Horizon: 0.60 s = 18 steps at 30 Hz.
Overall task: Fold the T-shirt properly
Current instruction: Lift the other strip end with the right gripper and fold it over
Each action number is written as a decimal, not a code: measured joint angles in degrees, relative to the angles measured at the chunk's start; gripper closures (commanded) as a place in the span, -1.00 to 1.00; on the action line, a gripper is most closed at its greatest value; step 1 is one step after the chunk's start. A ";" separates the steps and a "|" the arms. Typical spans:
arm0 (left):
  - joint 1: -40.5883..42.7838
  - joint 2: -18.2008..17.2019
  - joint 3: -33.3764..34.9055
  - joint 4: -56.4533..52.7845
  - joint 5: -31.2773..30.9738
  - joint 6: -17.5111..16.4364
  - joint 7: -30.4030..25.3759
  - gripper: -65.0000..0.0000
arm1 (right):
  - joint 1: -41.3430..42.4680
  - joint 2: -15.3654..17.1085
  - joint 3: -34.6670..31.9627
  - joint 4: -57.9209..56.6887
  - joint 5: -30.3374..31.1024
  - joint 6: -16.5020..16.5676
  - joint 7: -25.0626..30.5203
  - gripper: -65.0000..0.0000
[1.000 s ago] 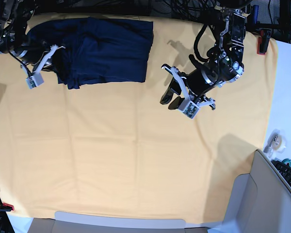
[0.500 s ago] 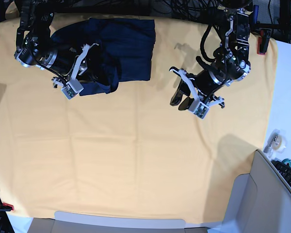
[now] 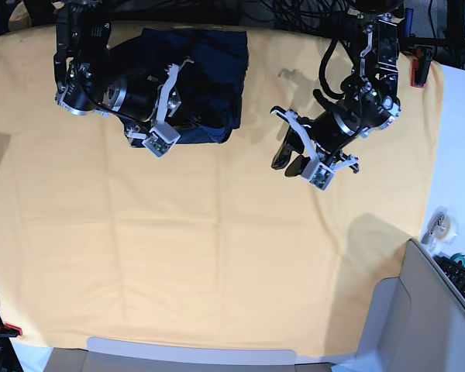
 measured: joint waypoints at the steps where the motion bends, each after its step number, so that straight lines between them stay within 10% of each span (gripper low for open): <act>1: 0.00 0.00 0.02 0.00 -0.02 -0.02 0.07 0.49 | 0.02 -0.61 -0.61 -0.13 -2.43 0.02 -0.15 1.00; 10: 0.02 0.00 0.02 0.00 -0.02 -0.02 0.09 0.49 | -0.35 -4.00 -10.56 -1.64 -25.59 0.04 -0.11 0.97; 18: -0.13 0.00 0.02 0.00 0.00 0.00 0.09 0.49 | -0.33 -5.81 -16.28 -3.13 -31.36 0.07 0.15 -0.01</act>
